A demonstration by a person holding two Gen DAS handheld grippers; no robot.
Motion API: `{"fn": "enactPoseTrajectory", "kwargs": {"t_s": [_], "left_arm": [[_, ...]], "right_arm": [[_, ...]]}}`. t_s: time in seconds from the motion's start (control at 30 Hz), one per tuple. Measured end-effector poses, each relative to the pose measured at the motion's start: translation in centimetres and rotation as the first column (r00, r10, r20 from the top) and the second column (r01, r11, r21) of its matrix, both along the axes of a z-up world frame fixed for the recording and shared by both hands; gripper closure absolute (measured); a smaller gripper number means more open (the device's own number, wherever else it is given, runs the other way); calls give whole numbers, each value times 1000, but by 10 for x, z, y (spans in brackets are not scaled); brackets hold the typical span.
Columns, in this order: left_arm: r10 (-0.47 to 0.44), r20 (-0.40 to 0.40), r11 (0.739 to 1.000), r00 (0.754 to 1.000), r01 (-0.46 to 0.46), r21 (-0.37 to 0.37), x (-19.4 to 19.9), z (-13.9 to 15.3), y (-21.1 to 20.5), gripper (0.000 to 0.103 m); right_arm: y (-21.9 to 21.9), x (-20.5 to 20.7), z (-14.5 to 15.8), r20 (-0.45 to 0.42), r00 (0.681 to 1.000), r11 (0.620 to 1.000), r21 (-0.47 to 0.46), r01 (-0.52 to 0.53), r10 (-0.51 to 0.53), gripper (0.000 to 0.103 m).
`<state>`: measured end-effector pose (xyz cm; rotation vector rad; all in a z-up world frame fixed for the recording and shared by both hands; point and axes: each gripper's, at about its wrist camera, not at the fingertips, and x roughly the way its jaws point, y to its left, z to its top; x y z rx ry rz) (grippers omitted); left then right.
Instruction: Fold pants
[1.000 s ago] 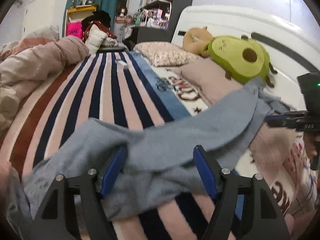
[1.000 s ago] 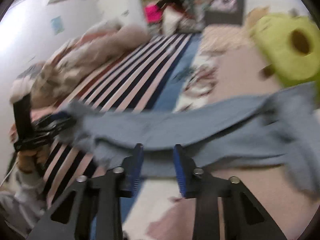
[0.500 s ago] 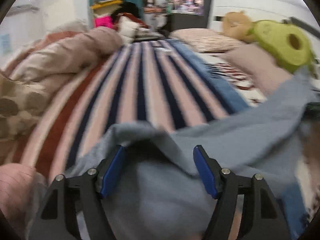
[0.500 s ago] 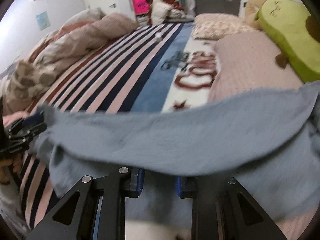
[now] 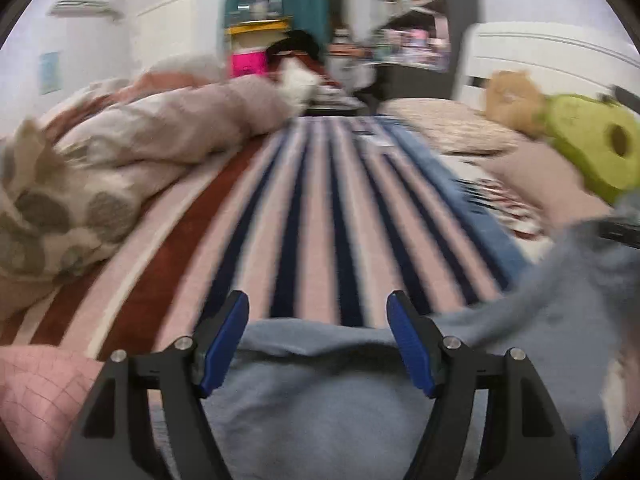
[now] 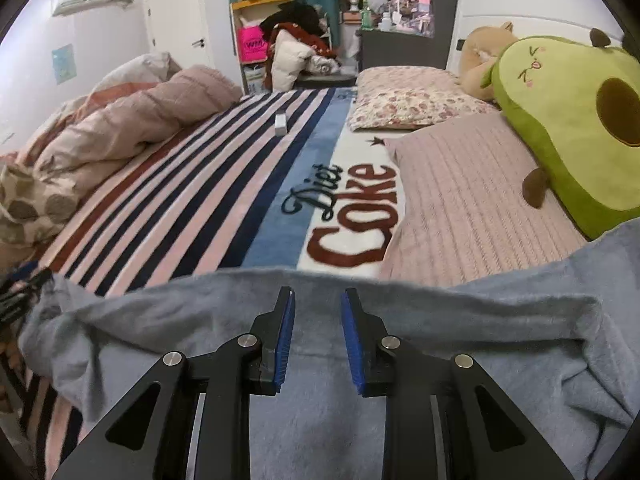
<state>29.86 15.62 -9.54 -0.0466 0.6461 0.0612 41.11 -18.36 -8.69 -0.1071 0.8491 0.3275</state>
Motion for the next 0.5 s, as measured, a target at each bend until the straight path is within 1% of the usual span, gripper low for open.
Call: {"fn": "enactPoseTrajectory", "kwargs": {"t_s": [0.03,0.1,0.13,0.2,0.23,0.3,0.33,0.37,0.4,0.43,0.47,0.5], "left_arm": [[-56,-16,998,998,55,-31,-2,0,-5,32],[-210,-63,972,976,202,-121,0,-7,-22,32],[-255,-73,959,964,243,-149,0,-10,-28,32],[-349,-110,927,931,325,-188,6,-19,-44,32],[-361,-125,924,924,336,-185,8,-22,-49,32],[-368,-160,922,916,337,-189,16,-30,-57,32],[-362,-166,924,917,330,-193,19,-32,-58,32],[-342,-169,933,924,312,-182,21,-32,-59,32],[-309,-168,947,936,285,-149,25,-32,-59,32],[-264,-161,963,951,251,-95,30,-32,-60,32],[-226,-155,974,962,219,-56,36,-32,-60,32],[-168,-151,986,974,167,-20,42,-32,-58,32]], "right_arm": [[-1,-3,-2,-9,1000,1000,0,-5,5,84],[-6,-12,-5,-34,999,1000,7,-8,8,84],[-10,-16,-5,-44,999,1000,10,-7,8,84],[-23,-30,-3,-65,998,1000,7,3,-2,84],[-31,-38,-2,-72,997,1000,-2,9,-9,84],[-53,-58,5,-70,997,999,-17,36,-37,84],[-64,-67,9,-65,997,999,-21,50,-51,83],[-80,-79,16,-52,996,997,-31,76,-77,81],[-91,-89,22,-39,994,995,-41,96,-98,80],[-102,-96,27,-28,992,991,-56,119,-120,75],[-116,-104,32,-26,989,986,-80,145,-148,70],[-126,-109,34,-31,986,982,-93,161,-165,70]]}}
